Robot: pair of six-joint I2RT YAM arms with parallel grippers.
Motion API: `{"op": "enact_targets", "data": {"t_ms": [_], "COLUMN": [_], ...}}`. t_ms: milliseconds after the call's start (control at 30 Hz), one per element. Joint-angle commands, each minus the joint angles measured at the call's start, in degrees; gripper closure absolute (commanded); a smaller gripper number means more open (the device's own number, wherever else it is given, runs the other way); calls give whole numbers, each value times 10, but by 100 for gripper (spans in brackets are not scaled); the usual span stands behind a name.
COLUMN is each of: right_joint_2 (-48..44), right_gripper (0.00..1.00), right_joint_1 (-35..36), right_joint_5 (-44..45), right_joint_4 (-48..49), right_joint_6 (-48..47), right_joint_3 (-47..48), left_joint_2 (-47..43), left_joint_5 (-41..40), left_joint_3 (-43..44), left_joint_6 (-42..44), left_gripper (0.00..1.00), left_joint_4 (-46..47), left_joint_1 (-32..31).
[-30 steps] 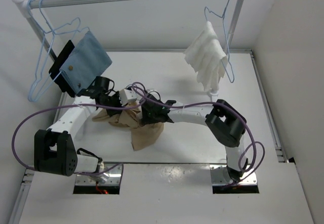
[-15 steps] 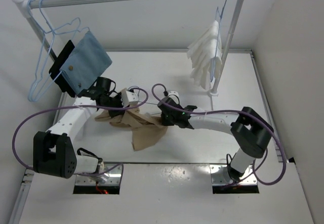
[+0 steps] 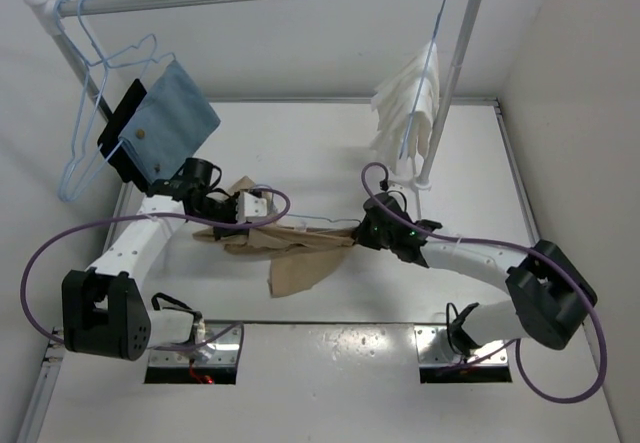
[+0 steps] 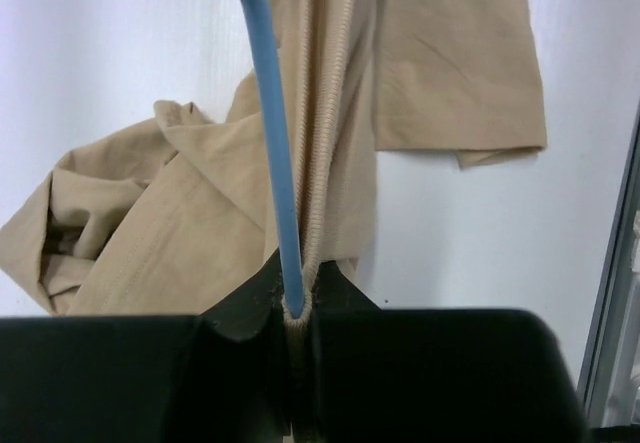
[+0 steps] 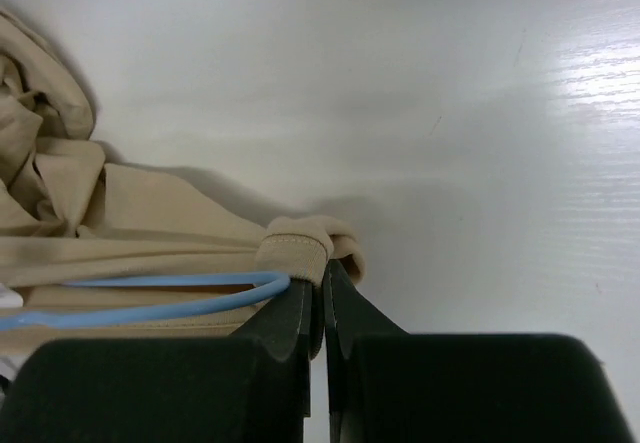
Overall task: Place the t-shirt on the hanger
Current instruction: Place tshirt on hanger
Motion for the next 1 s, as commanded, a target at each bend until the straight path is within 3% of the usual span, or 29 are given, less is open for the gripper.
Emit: {"op": "enact_targets", "data": {"t_ms": [0, 233, 400, 533, 700, 967], "right_joint_2": [1, -51, -62, -62, -81, -101], "right_gripper": [100, 100, 100, 100, 100, 100], "right_joint_1": [-53, -103, -108, -97, -92, -63], "right_joint_5": [96, 115, 97, 98, 2, -252], "right_joint_4": [-93, -114, -102, -110, -96, 21], "right_joint_6": [-12, -18, -47, -138, -243, -310], "right_joint_3": [-26, -36, -41, 9, 49, 72], "left_joint_2": [-23, -23, -21, -10, 1, -20], "left_joint_5": [-44, -139, -185, -228, -258, -180], "left_joint_3": [0, -13, -35, -41, -27, 0], "left_joint_6": [100, 156, 80, 19, -35, -79], "left_gripper": [100, 100, 100, 100, 100, 100], "left_joint_4": [-82, -93, -29, 17, 44, 81], "left_joint_1": [32, 32, 27, 3, -49, -172]}}
